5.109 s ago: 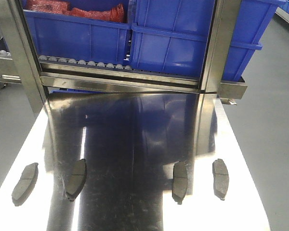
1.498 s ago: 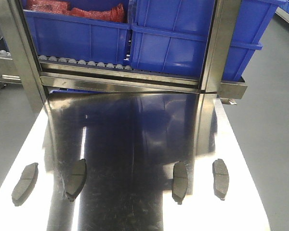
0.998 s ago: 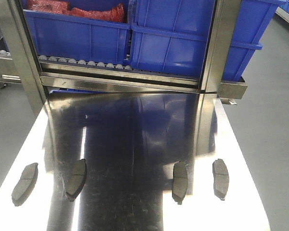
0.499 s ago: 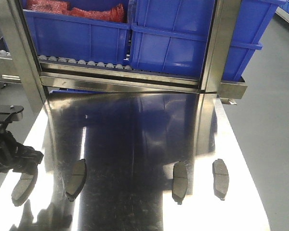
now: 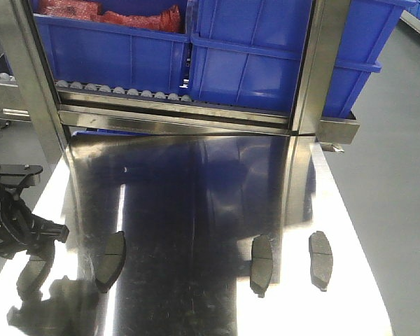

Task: Move and align brake pads A on conveyor
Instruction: 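Lower the left gripper onto the outermost brake pad nearest it, then close the left gripper on the brake pad and lift it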

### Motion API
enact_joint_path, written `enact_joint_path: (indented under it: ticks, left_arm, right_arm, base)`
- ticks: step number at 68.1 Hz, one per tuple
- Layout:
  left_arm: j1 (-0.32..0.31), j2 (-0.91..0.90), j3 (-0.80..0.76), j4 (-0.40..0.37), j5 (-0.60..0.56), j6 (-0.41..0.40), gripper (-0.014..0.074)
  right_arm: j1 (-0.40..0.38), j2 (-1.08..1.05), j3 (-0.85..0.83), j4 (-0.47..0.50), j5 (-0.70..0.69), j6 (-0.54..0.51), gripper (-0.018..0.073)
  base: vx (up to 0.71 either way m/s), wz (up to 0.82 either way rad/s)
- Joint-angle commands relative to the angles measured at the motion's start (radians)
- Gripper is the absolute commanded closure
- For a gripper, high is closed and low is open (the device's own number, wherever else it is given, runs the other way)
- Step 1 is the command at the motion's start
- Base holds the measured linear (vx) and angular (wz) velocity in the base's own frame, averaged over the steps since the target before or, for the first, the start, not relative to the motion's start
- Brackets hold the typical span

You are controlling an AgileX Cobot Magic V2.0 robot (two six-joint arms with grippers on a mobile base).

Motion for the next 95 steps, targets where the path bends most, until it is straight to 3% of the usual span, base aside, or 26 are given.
enact_joint_path:
  ticks: [1,24,39,50,65,95]
  left_arm:
    - [-0.005,-0.020,-0.031,-0.002,-0.031,-0.010,0.0126]
    - [-0.005,0.079,-0.088,-0.011,0.037,-0.011,0.0129]
    - [-0.005,0.119,-0.088,-0.011,0.042,-0.020,0.0197]
    - [-0.005,0.121,-0.088,-0.011,0.044,-0.021,0.0318]
    - [-0.005,0.109,-0.088,-0.011,0.045,-0.014,0.0605]
    - [-0.005,-0.206,-0.035,-0.029,-0.053,-0.018,0.0603]
  right_arm:
    - [-0.007,-0.013,0.011,-0.003,-0.073,-0.004,0.0571]
    - [-0.007,-0.013,0.011,-0.003,-0.073,-0.004,0.0571]
    - [-0.007,-0.013,0.011,-0.003,-0.073,-0.004,0.0571]
    - [-0.007,-0.013,0.011,-0.003,-0.073,-0.004,0.0571]
    - [-0.007,-0.013,0.011,-0.003,-0.073,-0.004,0.0571]
    - [-0.007,-0.013,0.011,-0.003,-0.073,-0.004,0.0571]
  base:
    - [0.00,0.00]
    - [0.00,0.00]
    - [0.00,0.00]
    - [0.00,0.00]
    - [0.00,0.00]
    - [0.00,0.00]
